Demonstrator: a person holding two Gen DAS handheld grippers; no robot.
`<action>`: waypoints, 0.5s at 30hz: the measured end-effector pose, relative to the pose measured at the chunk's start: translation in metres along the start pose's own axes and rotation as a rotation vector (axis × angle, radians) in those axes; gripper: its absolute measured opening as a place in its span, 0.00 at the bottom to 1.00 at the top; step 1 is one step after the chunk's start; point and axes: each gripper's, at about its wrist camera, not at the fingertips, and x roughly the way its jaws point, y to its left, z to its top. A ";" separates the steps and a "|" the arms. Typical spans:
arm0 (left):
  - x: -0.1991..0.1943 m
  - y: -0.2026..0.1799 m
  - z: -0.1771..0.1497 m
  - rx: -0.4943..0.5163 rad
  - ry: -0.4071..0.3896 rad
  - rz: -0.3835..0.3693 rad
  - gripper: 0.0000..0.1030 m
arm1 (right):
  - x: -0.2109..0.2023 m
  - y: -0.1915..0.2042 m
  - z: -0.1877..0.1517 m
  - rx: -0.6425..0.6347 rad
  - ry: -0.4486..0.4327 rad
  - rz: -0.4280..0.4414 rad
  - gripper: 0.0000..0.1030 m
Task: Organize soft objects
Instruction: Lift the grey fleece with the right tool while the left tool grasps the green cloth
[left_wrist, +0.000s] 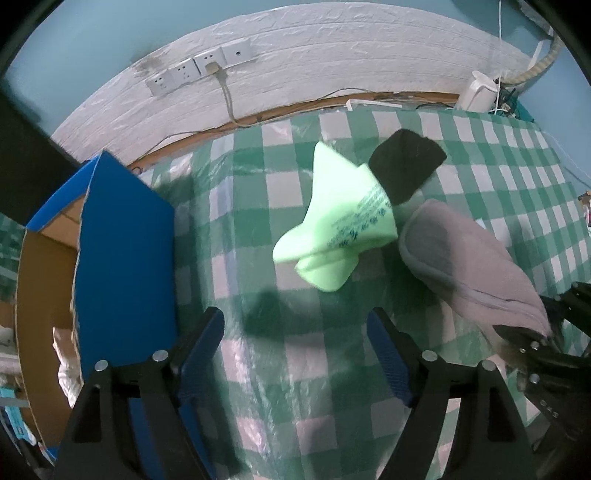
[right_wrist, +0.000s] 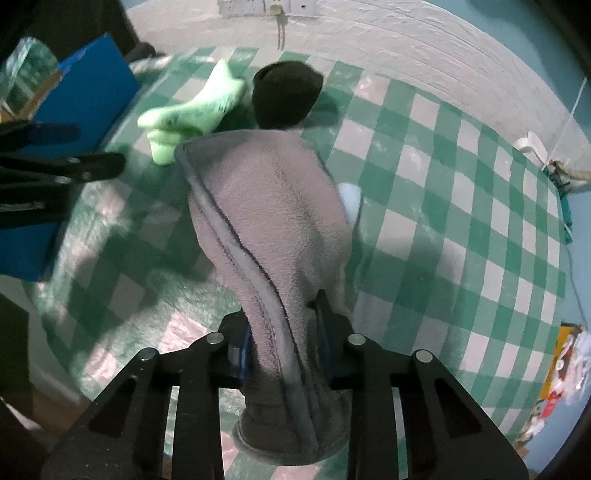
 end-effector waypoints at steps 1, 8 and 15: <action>0.001 -0.001 0.003 0.001 -0.002 -0.002 0.78 | -0.004 -0.004 0.001 0.010 -0.010 0.011 0.24; 0.007 -0.010 0.021 0.018 -0.013 0.003 0.80 | -0.031 -0.032 0.007 0.082 -0.075 0.084 0.23; 0.018 -0.021 0.033 0.033 -0.004 -0.008 0.84 | -0.049 -0.050 0.007 0.142 -0.135 0.118 0.23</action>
